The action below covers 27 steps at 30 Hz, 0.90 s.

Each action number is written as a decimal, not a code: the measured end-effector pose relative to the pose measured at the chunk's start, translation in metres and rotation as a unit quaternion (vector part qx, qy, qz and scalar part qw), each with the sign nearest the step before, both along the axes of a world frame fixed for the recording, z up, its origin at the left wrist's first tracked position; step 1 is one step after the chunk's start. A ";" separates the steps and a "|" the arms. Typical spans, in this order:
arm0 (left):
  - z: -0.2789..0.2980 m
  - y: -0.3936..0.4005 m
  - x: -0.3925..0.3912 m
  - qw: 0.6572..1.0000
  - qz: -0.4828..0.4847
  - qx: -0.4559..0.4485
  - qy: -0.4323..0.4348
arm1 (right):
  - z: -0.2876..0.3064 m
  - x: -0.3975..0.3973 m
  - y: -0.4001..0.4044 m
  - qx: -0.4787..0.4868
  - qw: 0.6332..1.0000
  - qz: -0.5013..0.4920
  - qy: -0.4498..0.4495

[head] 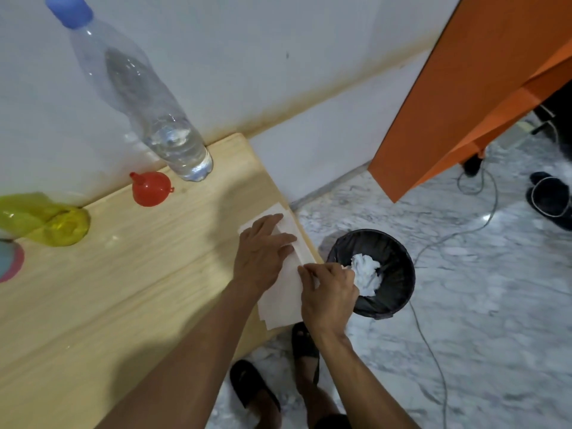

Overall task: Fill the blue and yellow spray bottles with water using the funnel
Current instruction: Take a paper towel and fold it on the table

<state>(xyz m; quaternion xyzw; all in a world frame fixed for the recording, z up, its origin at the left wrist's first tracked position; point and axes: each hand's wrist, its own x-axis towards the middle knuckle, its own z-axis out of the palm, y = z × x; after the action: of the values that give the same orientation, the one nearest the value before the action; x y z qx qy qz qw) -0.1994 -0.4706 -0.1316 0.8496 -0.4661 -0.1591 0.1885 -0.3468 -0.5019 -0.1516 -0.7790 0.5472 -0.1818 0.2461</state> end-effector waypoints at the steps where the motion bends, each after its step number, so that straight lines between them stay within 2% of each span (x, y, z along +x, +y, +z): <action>1: 0.000 0.000 0.000 1.000 -0.001 -0.009 -0.007 | 0.000 0.000 -0.001 0.002 1.000 0.002 0.001; 7: 0.019 0.013 0.007 0.997 -0.019 -0.072 -0.023 | 0.024 -0.002 -0.006 -0.033 0.998 0.027 -0.055; 9: 0.034 0.022 0.010 0.996 -0.025 -0.081 -0.007 | 0.041 -0.001 -0.010 0.050 0.991 0.056 -0.114; 12: 0.061 0.037 0.019 0.995 -0.010 -0.095 0.027 | 0.064 0.002 -0.019 0.243 0.945 0.100 -0.195; 18: 0.107 0.080 0.040 0.971 0.146 -0.118 0.150 | 0.090 0.016 -0.024 0.373 0.874 0.128 -0.285; 21: 0.122 0.107 0.046 0.926 0.263 -0.164 0.215 | 0.104 0.037 -0.013 0.409 0.850 0.125 -0.307; 24: 0.130 0.138 0.050 0.830 0.349 -0.236 0.365 | 0.120 0.062 0.002 0.454 0.830 0.140 -0.293; 25: 0.129 0.151 0.052 0.810 0.364 -0.239 0.393 | 0.126 0.071 0.007 0.475 0.819 0.138 -0.290; 27: 0.128 0.174 0.056 0.797 0.381 -0.233 0.408 | 0.134 0.087 0.016 0.505 0.807 0.139 -0.273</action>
<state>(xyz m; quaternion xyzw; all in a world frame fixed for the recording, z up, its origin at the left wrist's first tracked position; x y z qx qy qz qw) -0.1435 -0.2967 -0.0041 0.7458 -0.0077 -0.2927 0.5983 -0.2597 -0.4856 -0.0173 -0.5311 0.3577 -0.0483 0.7666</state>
